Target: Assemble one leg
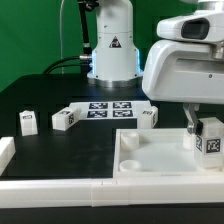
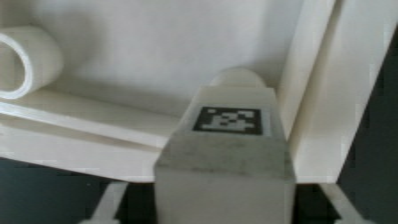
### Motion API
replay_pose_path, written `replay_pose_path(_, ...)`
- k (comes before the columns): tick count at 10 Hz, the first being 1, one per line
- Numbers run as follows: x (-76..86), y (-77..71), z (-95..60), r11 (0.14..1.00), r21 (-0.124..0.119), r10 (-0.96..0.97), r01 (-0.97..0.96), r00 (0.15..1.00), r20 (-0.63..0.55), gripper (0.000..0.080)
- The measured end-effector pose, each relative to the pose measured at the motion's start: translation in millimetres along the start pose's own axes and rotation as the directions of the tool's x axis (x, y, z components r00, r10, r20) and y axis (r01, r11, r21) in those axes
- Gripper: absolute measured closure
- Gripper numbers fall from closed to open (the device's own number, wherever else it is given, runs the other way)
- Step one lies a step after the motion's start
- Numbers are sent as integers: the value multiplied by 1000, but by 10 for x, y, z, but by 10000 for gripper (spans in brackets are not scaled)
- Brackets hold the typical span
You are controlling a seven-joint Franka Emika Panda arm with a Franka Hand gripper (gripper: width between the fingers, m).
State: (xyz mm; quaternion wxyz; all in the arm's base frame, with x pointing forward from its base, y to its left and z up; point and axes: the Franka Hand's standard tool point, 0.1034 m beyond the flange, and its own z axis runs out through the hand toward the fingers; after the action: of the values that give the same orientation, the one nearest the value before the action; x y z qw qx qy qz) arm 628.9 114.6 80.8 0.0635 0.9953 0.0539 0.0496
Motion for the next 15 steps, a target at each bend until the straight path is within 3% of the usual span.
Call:
replay_pose_path(1, 3, -1, 1, 1000, 0, 11, -11, 1000, -4, 487)
replay_pose_path(3, 10, -79, 6, 965, 12, 263, -263, 964, -36, 502)
replay_pose_path(6, -3, -130, -1, 788, 15, 615, -615, 788, -36, 503)
replay_pose_path(8, -10, -112, 4, 586, 15, 810, -810, 585, -39, 503)
replay_pose_path(11, -20, -82, 24, 339, 23, 941, -941, 338, -30, 503)
replay_pose_path(12, -23, -74, 27, 301, 26, 954, -953, 300, -22, 503)
replay_pose_path(14, -24, -77, 30, 309, 26, 951, -951, 308, -22, 503)
replay_pose_path(15, -16, -78, 27, 345, 30, 938, -938, 345, -24, 283)
